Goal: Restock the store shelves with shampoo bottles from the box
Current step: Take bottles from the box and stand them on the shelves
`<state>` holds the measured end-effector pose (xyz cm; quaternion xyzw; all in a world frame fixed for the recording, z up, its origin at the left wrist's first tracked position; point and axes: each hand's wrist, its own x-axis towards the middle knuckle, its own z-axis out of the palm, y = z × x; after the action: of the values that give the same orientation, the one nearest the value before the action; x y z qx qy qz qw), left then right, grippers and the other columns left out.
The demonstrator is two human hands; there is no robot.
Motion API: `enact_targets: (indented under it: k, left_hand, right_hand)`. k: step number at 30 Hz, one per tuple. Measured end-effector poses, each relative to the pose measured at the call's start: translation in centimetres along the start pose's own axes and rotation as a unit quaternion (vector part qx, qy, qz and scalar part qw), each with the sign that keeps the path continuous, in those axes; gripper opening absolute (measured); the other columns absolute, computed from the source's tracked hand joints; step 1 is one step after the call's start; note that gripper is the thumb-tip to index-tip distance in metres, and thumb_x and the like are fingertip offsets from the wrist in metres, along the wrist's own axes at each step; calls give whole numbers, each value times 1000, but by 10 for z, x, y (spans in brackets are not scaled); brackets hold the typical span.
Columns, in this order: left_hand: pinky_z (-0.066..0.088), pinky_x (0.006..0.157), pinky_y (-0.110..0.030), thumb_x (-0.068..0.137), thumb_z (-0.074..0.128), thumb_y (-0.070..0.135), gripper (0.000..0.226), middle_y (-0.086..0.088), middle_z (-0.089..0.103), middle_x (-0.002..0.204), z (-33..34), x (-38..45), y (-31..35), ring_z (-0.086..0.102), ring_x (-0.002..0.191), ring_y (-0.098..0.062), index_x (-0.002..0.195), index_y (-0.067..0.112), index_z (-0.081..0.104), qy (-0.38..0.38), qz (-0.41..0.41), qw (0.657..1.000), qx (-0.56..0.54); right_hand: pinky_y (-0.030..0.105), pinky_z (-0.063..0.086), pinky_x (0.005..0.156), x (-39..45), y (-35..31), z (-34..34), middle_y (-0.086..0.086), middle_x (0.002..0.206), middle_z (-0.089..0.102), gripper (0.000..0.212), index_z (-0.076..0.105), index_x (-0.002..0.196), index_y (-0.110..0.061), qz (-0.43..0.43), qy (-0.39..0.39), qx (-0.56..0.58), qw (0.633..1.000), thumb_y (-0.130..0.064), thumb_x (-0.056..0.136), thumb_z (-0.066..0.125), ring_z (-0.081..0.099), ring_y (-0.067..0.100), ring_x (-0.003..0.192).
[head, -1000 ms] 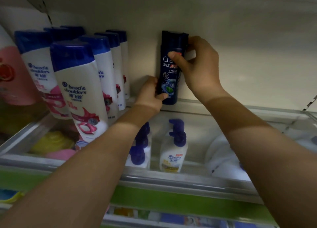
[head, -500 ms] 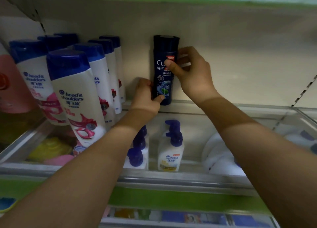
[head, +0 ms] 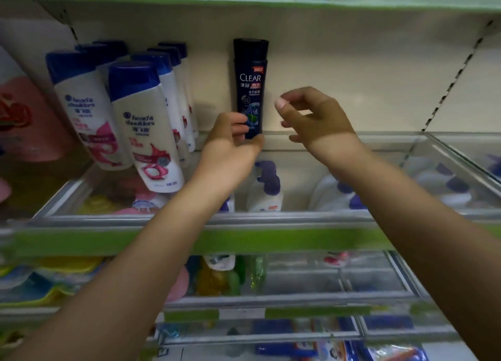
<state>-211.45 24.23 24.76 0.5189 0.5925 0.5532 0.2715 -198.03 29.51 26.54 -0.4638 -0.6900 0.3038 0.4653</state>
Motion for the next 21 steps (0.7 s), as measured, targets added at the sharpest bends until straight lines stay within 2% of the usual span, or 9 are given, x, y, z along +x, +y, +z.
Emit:
enact_targets:
  k: [3,8,11,15,21]
  left_hand:
    - [45,86,-13,90,61,15,30,4,62,113,-16,-38,9,58,105,-5,119,18,54,-17,0,999,-41]
    - [51,87,-18,89,61,11,25,8,65,106,-34,-101,14,62,96,1,111,21,58,-61,-10,993,-98]
    - [50,84,-13,88,61,10,23,8,66,105,-41,-136,5,63,98,1,107,24,59,-89,-16,990,-107]
    - [48,82,-10,89,61,12,20,8,67,104,-44,-173,-11,63,98,2,105,24,59,-118,-26,987,-105]
    - [49,81,-10,91,59,15,19,11,66,104,-42,-217,-54,61,96,4,105,28,58,-158,-96,981,-65]
  right_hand:
    - [47,54,91,-40,-10,-3,-9,99,67,6,63,92,-33,9,-7,36,999,-39,92,61,67,18,97]
    - [40,55,89,-116,-19,-3,-9,93,68,8,62,98,-31,20,-19,72,997,-35,95,55,67,13,92]
    - [31,55,87,-156,-17,3,-8,94,69,14,65,104,-27,40,-6,82,996,-32,95,55,66,7,92]
    - [42,56,87,-198,-5,9,-7,95,69,12,67,101,-28,78,7,116,990,-28,96,56,67,15,93]
    - [46,55,89,-252,26,15,-6,92,70,11,67,99,-25,173,14,125,977,-26,96,57,69,17,92]
